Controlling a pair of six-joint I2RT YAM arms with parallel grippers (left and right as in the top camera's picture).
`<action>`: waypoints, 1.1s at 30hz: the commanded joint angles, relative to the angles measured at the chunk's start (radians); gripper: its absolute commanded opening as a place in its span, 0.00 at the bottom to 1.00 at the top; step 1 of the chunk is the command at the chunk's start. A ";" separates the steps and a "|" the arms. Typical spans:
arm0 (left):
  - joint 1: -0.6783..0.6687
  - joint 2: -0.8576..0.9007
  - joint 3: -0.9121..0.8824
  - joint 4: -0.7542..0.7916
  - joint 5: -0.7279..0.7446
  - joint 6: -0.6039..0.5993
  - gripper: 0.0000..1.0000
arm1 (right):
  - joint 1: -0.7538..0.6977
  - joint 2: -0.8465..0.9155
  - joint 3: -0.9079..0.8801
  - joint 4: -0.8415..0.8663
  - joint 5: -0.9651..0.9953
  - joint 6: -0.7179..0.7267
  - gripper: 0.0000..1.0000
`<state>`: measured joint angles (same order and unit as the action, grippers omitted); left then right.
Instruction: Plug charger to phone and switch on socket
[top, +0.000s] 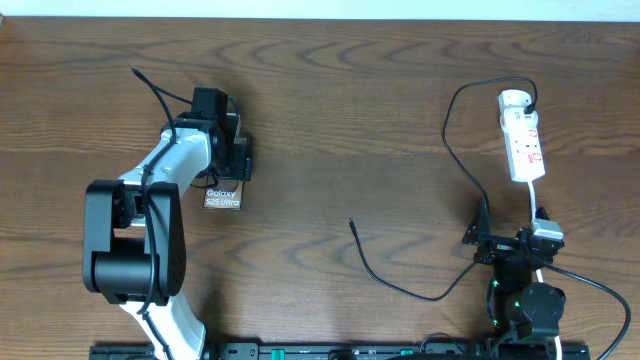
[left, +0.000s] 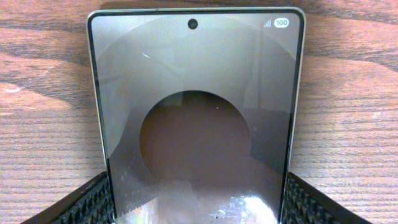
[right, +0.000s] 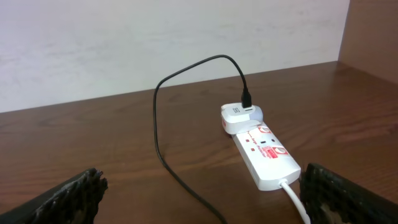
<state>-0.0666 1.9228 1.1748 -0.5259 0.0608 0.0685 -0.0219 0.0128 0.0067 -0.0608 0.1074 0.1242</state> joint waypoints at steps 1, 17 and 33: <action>0.003 0.021 -0.028 -0.003 -0.006 0.006 0.70 | -0.004 -0.004 -0.001 -0.003 -0.002 -0.010 0.99; 0.003 0.021 -0.028 -0.002 -0.006 0.006 0.52 | -0.004 -0.004 -0.001 -0.003 -0.002 -0.010 0.99; 0.003 0.021 -0.028 0.009 -0.005 0.006 0.08 | -0.004 -0.004 -0.001 -0.003 -0.002 -0.010 0.99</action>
<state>-0.0666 1.9228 1.1748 -0.5213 0.0608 0.0681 -0.0219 0.0128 0.0067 -0.0608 0.1074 0.1242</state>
